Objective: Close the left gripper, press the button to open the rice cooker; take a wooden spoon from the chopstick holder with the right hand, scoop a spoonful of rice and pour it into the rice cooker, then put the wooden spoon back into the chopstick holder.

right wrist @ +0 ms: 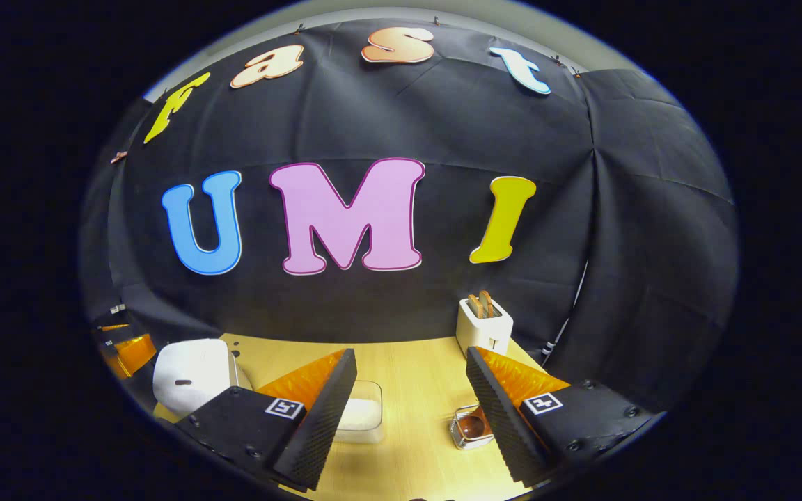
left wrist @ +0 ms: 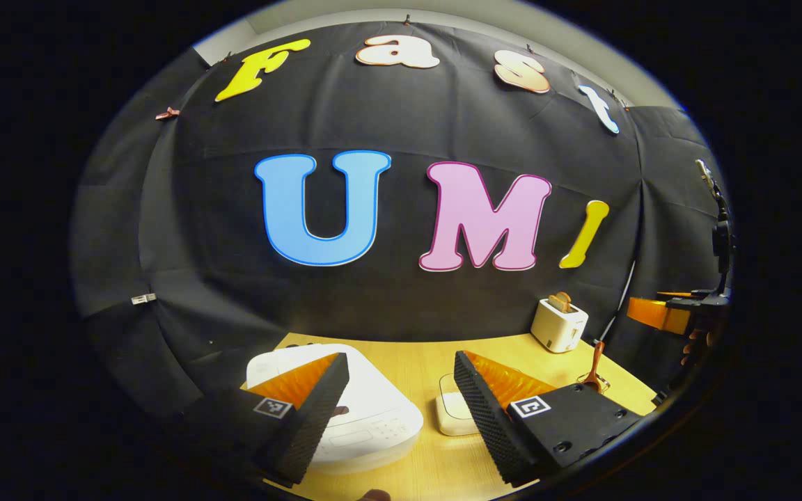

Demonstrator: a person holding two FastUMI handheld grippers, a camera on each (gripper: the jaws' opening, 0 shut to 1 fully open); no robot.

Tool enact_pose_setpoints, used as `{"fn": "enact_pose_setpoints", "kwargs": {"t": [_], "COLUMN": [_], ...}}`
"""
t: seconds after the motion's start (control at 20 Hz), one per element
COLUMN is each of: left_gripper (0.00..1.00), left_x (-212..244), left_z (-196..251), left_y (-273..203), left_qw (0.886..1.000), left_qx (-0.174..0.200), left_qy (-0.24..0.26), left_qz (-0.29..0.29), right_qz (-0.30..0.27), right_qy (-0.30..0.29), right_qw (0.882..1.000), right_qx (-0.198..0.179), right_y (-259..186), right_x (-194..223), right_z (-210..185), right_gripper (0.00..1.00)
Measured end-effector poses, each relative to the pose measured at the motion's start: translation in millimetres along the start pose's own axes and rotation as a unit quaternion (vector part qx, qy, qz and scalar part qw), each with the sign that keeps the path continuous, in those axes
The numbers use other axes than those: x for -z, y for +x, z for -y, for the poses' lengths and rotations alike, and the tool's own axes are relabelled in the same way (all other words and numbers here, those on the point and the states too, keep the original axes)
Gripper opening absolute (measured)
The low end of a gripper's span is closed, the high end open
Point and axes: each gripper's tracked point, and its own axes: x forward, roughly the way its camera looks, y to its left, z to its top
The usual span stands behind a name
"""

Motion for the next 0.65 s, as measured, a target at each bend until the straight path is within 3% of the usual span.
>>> {"fn": "enact_pose_setpoints", "kwargs": {"t": [0.25,0.4,0.5,0.65], "left_gripper": [0.95,0.96,0.95,0.95], "left_x": [-4,5,21,41], "left_z": [3,21,54,83], "left_y": [-25,-57,-79,-115], "left_qw": [0.999,0.996,0.995,0.996], "left_qx": [-0.036,-0.071,-0.070,-0.068], "left_qy": [-0.029,-0.059,-0.074,-0.033], "left_qz": [-0.001,-0.008,-0.024,-0.036], "right_qz": [0.010,-0.012,-0.023,-0.037], "right_qy": [0.029,0.042,0.037,0.024], "right_qw": [0.999,0.997,0.996,0.994], "right_qx": [-0.022,-0.060,-0.079,-0.099], "right_y": [-31,-50,-68,-88], "right_x": [7,32,48,76], "right_z": [2,1,7,17], "right_gripper": [0.98,0.98,0.98,0.98]}}
